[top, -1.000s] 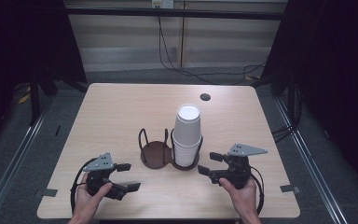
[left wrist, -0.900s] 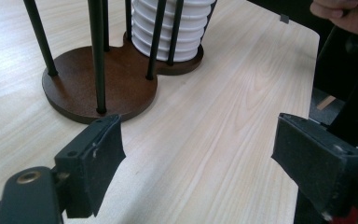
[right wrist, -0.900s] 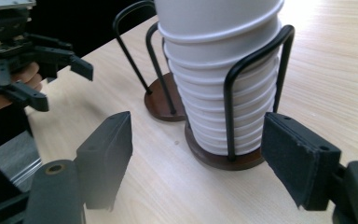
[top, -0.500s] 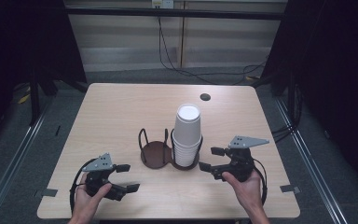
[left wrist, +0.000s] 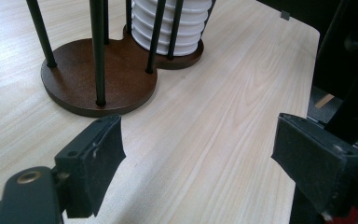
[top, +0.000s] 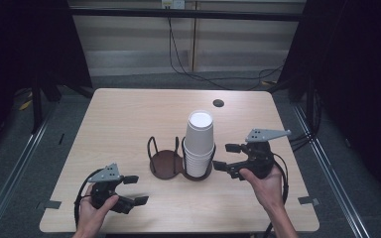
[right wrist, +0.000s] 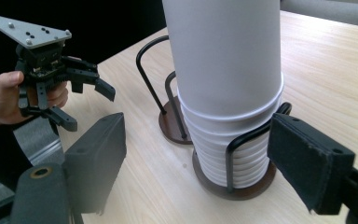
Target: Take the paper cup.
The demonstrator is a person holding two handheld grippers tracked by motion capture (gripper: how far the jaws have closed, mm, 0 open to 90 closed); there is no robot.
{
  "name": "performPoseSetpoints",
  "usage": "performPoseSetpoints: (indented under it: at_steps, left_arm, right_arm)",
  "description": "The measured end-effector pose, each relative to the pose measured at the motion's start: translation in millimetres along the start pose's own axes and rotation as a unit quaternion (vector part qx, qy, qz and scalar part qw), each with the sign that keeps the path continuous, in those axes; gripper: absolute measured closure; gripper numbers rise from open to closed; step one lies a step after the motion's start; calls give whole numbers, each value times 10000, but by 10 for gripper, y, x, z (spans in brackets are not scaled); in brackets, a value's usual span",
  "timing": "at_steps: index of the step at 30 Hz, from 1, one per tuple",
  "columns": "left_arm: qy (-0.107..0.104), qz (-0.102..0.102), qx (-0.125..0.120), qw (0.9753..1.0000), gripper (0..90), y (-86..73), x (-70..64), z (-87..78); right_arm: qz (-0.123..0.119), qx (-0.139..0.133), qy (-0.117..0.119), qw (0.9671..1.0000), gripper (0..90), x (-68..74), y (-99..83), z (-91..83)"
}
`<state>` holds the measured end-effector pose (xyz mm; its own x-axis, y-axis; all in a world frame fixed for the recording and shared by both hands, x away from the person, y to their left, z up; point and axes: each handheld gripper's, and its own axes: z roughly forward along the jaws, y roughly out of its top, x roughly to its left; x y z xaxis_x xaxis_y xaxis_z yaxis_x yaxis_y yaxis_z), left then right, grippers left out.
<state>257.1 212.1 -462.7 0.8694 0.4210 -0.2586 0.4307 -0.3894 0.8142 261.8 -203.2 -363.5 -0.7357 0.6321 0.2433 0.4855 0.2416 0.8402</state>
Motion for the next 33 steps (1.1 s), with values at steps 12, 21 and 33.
performPoseSetpoints:
  at_steps: [12, 21, 33]
  left_arm:
    - [30, 81, -30, 10000, 161, -2, -10, -9]
    - [-28, 28, -33, 10000, 162, -5, -4, -4]
    - [-61, 44, -6, 10000, 164, -6, -10, 10]
  right_arm:
    - [-113, 157, 72, 9998, 182, -25, 309, 79]
    - [-207, 406, 38, 9990, 164, -58, 513, 156]
    - [-428, 790, 80, 9959, 146, -69, 799, 321]
